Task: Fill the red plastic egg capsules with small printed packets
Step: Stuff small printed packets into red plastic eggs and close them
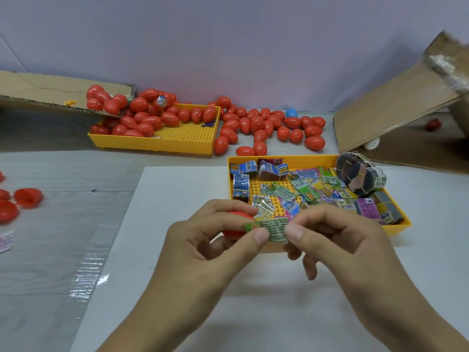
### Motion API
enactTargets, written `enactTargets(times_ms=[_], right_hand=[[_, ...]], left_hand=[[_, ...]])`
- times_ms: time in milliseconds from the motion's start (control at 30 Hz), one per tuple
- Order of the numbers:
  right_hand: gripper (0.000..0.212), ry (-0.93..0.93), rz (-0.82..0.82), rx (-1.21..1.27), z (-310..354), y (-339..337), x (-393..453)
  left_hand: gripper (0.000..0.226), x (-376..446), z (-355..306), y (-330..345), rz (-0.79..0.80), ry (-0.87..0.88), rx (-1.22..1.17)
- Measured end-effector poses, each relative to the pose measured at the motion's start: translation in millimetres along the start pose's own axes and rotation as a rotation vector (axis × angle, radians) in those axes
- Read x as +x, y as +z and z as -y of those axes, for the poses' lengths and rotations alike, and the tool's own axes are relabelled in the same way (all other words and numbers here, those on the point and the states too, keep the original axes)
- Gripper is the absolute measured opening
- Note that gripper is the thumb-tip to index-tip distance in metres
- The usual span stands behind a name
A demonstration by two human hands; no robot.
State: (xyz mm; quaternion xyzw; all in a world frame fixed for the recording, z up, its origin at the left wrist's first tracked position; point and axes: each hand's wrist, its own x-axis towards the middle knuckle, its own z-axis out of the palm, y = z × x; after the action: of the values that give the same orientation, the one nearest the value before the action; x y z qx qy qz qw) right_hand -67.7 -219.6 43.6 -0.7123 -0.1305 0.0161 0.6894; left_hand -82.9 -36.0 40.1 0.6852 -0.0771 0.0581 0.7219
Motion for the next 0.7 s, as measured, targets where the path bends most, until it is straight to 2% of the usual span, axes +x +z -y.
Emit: enactTargets(times_ms=[100,167,200,267,367,533,700], right_hand=[[0.022,-0.14,-0.04,-0.184,2,-1,-2],[0.044,-0.271,-0.011,-0.31,3,-3,-3],[0.047,-0.336,0.014,-0.381,4,-4,-3],[0.034,-0.412,0.051,-0.495,5,-5,-2],[0.02,-0.412,0.063,-0.517,4,-4,-2],[0.02,-0.474,0.007,-0.544,5,-3,-1],[0.017,-0.522,-0.027,-0.545,12,-1,-1]], left_hand=[[0.013,1,2,-2,0.015,0.119,0.107],[0.01,0,4,-3,0.028,0.187,0.182],[0.01,0,4,-4,0.029,0.21,0.212],[0.011,1,4,-5,0.038,0.241,0.262],[0.01,1,5,-6,0.037,0.255,0.272],[0.012,2,4,-7,0.007,0.266,0.248],[0.012,3,4,-13,-0.088,0.266,0.224]])
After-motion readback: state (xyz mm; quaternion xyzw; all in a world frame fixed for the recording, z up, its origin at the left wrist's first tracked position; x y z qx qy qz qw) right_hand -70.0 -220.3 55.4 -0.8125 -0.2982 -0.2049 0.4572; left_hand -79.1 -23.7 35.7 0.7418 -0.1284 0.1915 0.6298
